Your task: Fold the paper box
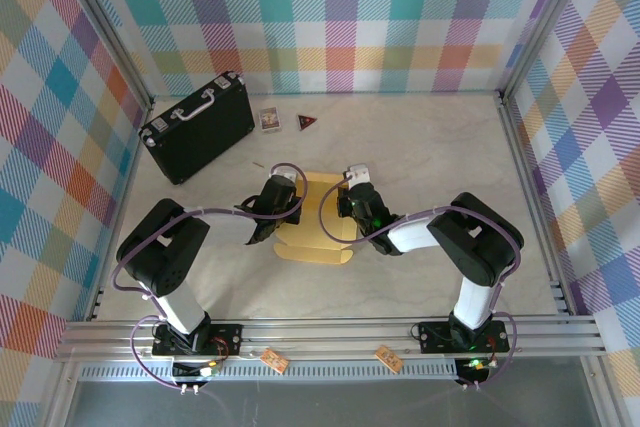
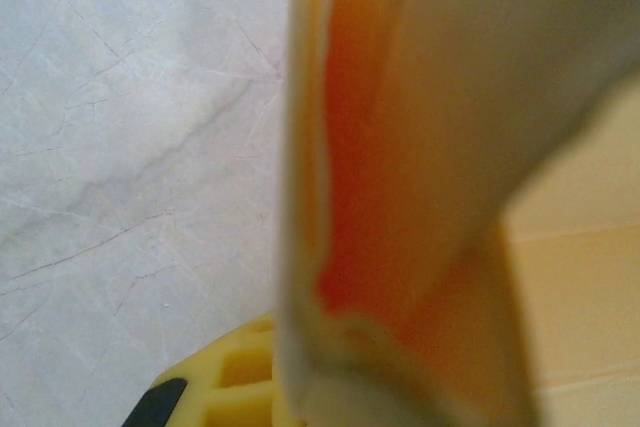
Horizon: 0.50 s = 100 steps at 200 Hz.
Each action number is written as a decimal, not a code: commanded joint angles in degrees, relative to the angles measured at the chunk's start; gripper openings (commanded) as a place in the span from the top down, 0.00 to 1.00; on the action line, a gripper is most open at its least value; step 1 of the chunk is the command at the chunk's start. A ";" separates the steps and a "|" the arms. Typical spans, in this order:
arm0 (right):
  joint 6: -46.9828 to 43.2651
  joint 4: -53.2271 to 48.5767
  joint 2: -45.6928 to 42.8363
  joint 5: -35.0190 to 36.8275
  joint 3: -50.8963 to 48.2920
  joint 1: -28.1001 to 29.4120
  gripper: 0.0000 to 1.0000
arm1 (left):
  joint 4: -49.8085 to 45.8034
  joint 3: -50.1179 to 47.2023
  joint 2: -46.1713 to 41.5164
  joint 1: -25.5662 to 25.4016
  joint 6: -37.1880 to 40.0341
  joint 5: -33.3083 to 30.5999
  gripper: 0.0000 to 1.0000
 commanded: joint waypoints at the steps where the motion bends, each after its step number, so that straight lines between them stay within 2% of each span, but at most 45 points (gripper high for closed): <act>1: 0.77 -0.73 -0.85 -0.46 0.33 -0.12 1.00 | -1.11 1.63 -0.42 -0.35 -0.14 -0.79 0.78; 7: 0.74 -0.73 -0.83 -0.37 0.35 -0.07 1.00 | -1.43 1.51 -0.78 -0.41 0.04 -0.39 0.62; 25: 0.77 -1.06 -0.82 -0.11 0.53 -0.13 1.00 | -0.32 -1.07 -3.58 -0.56 0.34 0.93 0.38; 28: 0.77 -1.08 -0.74 -0.06 0.53 -0.13 1.00 | -0.23 -1.59 -4.38 -0.59 0.16 0.71 0.27; 33: 0.81 -1.15 -0.76 0.03 0.56 -0.13 1.00 | -0.42 -2.27 -5.56 -0.56 -0.24 0.09 0.21; 52: 0.59 -1.44 -0.92 0.37 0.54 -0.13 1.00 | -2.64 -5.02 -10.88 -0.54 -1.39 -1.17 0.18; 100: 0.77 -1.35 -0.72 0.00 0.76 -0.19 1.00 | -7.59 -9.76 -23.77 0.49 -4.68 -4.10 0.19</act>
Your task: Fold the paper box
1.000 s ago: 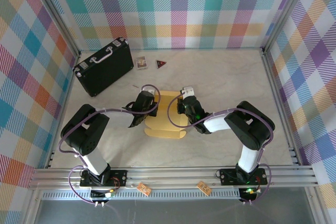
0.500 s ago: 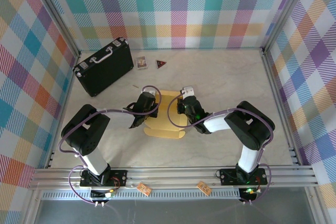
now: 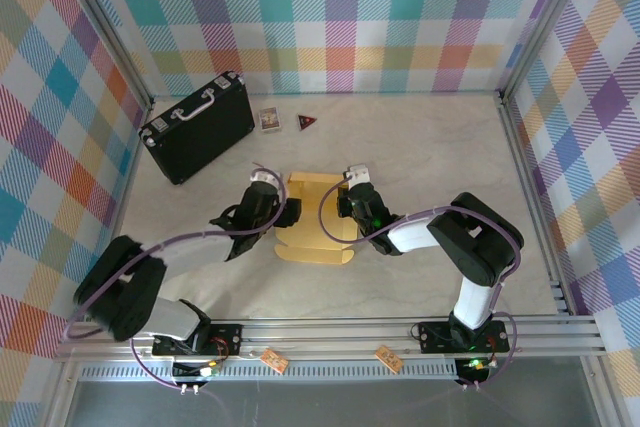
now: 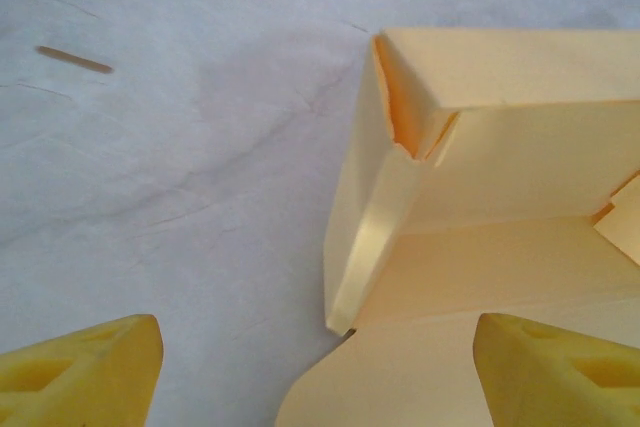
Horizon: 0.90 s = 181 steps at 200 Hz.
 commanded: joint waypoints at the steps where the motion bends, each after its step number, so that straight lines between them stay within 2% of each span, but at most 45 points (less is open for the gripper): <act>1: 0.75 -1.33 -0.77 -0.05 0.73 -0.16 1.00 | -3.32 -1.52 -4.66 0.86 -2.62 -2.03 0.19; 25: 0.67 -1.29 -1.07 0.33 0.36 -0.18 1.00 | -2.41 -0.68 -4.67 3.19 -2.83 3.48 0.24; 62: 0.92 -0.88 -0.68 -0.32 0.43 -0.22 1.00 | 1.10 3.13 3.47 3.39 0.41 7.38 0.27; 88: 0.75 -0.78 -0.69 -0.32 0.44 -0.22 1.00 | 5.76 4.13 7.01 3.39 1.68 7.11 0.31; 125: 0.74 -0.45 -0.39 -1.20 0.60 -0.22 1.00 | 8.75 7.35 11.91 3.42 2.75 5.70 0.43; 145: 0.57 -0.32 -0.41 -1.64 0.52 -0.22 1.00 | 9.95 8.71 14.23 3.39 3.24 5.90 0.47; 158: 0.41 -0.32 -0.46 -1.75 0.47 -0.22 1.00 | 10.89 9.30 15.52 3.39 3.43 6.30 0.55; 181: 0.33 -0.32 -0.39 -1.88 0.58 -0.22 1.00 | 10.29 10.62 17.16 3.38 3.68 5.32 0.80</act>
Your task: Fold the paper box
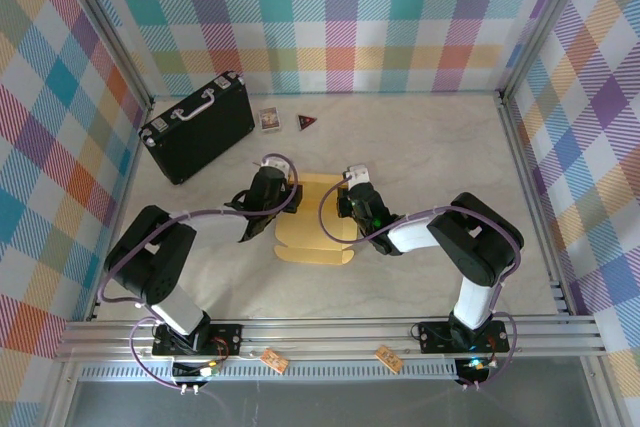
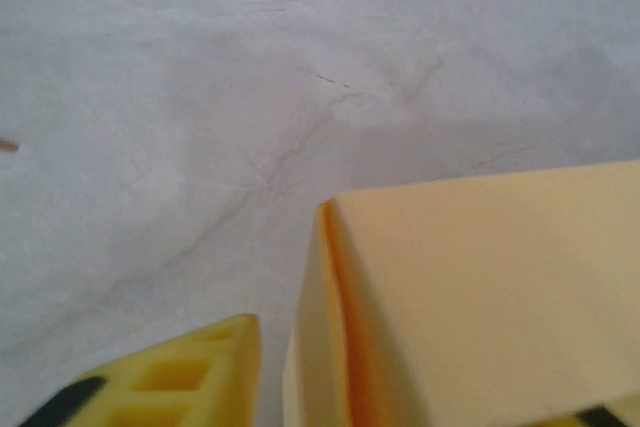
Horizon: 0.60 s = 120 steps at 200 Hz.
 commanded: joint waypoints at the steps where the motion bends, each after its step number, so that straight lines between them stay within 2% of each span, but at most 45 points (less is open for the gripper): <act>1: 0.34 -0.34 -0.39 -1.21 0.59 -0.22 1.00 | 2.10 2.07 1.76 0.24 1.08 -0.52 0.81; 19: 0.38 -0.34 -0.28 -1.53 0.61 -0.22 1.00 | 1.31 2.83 2.60 0.26 1.35 -1.66 1.00; 70: 0.33 -0.34 -0.39 -2.34 0.76 -0.15 1.00 | 2.40 2.89 3.92 -0.45 1.46 -6.12 1.00; 101: 0.36 -0.25 -0.38 -2.63 0.72 -0.22 1.00 | 1.36 3.01 4.27 -0.81 1.23 -5.49 1.00; 113: 0.40 -0.33 -0.31 -2.63 0.71 -0.19 1.00 | 0.78 2.95 4.35 -0.81 0.84 -4.83 0.83; 120: 0.42 -0.34 -0.22 -2.67 0.75 -0.22 1.00 | 0.77 2.68 4.28 -0.89 0.73 -4.30 0.79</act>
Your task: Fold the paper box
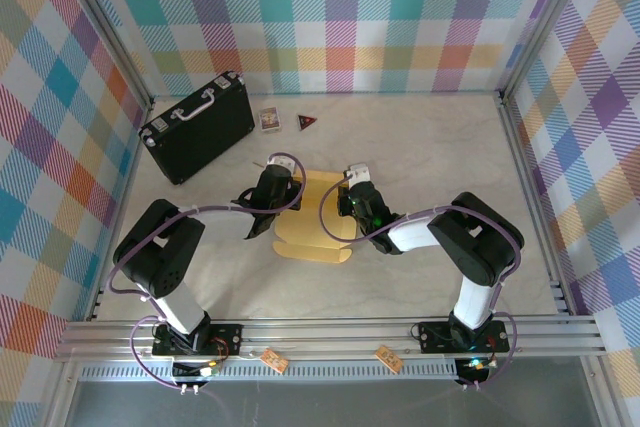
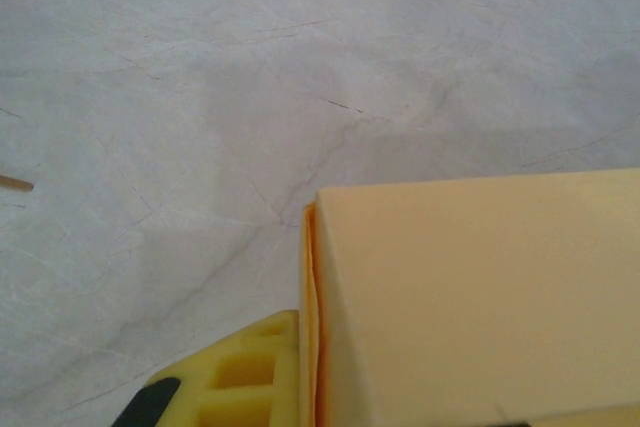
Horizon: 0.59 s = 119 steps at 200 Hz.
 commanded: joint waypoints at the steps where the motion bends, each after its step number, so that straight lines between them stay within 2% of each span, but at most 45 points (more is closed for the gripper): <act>1: 0.59 -0.34 -0.17 -2.63 0.51 0.13 1.00 | -0.45 0.56 1.33 0.09 -1.66 0.25 0.79; 15: 0.59 -0.34 -0.18 -2.76 0.67 0.13 1.00 | -0.44 -0.14 1.20 -0.06 -2.18 0.28 0.69; 76: 0.76 -0.51 -0.13 -3.00 0.70 0.13 1.00 | -0.81 -1.29 3.67 -0.79 -3.35 1.20 0.71; 91: 0.91 -0.51 -0.10 -2.96 0.65 0.13 1.00 | -0.55 -1.51 4.40 -0.96 -3.35 1.03 0.81; 106: 0.86 -0.51 -0.12 -3.12 0.75 0.13 1.00 | -0.61 -1.34 5.13 -0.97 -3.30 0.35 1.00; 119: 0.85 -0.49 -0.06 -3.21 0.71 0.14 1.00 | -0.80 -1.00 5.49 -0.96 -3.35 -0.14 1.00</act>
